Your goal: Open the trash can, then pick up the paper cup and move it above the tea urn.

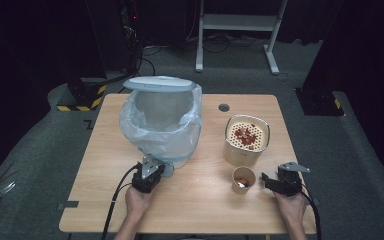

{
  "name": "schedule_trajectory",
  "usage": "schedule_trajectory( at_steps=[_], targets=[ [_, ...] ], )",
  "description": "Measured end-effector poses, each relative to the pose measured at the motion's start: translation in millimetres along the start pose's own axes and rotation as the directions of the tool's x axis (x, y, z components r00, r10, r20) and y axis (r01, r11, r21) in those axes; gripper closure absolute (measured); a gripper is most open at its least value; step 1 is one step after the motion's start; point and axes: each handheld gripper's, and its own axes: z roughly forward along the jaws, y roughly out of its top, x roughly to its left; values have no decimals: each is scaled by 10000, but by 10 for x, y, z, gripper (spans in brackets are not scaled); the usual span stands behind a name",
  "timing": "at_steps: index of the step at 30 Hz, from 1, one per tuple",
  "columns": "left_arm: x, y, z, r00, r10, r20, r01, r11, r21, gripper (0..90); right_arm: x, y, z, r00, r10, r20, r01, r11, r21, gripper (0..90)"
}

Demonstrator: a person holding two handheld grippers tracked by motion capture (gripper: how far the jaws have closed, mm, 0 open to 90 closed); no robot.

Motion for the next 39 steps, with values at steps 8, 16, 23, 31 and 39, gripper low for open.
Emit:
schedule_trajectory(
  at_steps=[8, 16, 23, 31, 39],
  targets=[
    [-8, 5, 12, 10000, 76, -44, -75, 9997, 241, 900, 38, -16, -80, 9999, -90, -54, 87, 9992, -393, 208],
    [-10, 2, 5, 9999, 102, -37, -101, 9996, 268, 900, -3, -152, -186, 9995, 288, -120, -296, 9973, -668, 188],
    [-11, 2, 5, 9999, 106, -39, -105, 9996, 267, 900, 25, -267, -305, 9997, 69, -243, -87, 9970, -763, 187],
    [-10, 1, 6, 10000, 46, -19, -45, 9997, 233, 900, 121, -336, -380, 9988, -59, -488, 17, 9964, -845, 195],
    [-11, 0, 4, 10000, 4, 2, -4, 9997, 244, 900, 255, -402, -451, 9962, -316, -811, 244, 9958, -885, 188]
  ],
)
